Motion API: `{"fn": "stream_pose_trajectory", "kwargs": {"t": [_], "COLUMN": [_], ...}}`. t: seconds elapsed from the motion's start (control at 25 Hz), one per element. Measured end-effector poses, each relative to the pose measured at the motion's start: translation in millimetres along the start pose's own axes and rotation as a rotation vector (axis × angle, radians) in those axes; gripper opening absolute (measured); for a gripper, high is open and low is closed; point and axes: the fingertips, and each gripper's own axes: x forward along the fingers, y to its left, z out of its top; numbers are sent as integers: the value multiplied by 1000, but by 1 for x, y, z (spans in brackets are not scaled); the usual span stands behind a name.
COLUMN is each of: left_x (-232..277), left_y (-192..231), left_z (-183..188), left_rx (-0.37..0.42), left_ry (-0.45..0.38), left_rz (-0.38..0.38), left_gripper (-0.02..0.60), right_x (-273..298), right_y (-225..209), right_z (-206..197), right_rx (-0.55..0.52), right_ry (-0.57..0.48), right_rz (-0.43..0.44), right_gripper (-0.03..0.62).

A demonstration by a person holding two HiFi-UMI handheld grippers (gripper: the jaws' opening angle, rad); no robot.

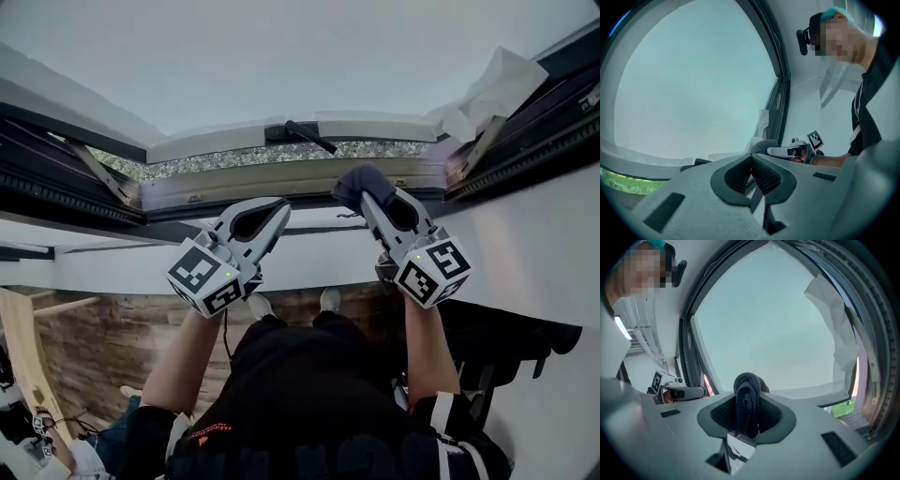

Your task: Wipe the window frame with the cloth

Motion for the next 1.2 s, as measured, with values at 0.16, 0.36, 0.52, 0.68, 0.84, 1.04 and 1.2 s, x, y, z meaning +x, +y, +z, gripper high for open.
{"fn": "stream_pose_trajectory", "kwargs": {"t": [0.16, 0.36, 0.52, 0.68, 0.84, 1.04, 1.2], "left_x": [-2, -4, -4, -4, -3, -4, -6], "left_y": [0, 1, 2, 1, 2, 2, 2], "left_z": [10, 15, 21, 24, 26, 28, 28], "left_rx": [19, 33, 29, 37, 36, 38, 43], "left_ry": [-14, -24, -33, -42, -46, -49, -51], "left_rz": [1, 1, 9, 0, 2, 3, 0], "left_gripper": [18, 18, 18, 18, 18, 18, 18], "right_x": [-2, -2, -2, -1, -1, 0, 2], "right_y": [8, 15, 19, 23, 25, 27, 30], "right_z": [15, 24, 28, 29, 31, 29, 30], "right_rx": [-21, -44, -55, -66, -71, -67, -73], "right_ry": [-24, -32, -35, -29, -27, -22, -21], "right_rz": [9, 24, 34, 41, 46, 49, 53], "right_gripper": [98, 98, 98, 98, 98, 98, 98]}}
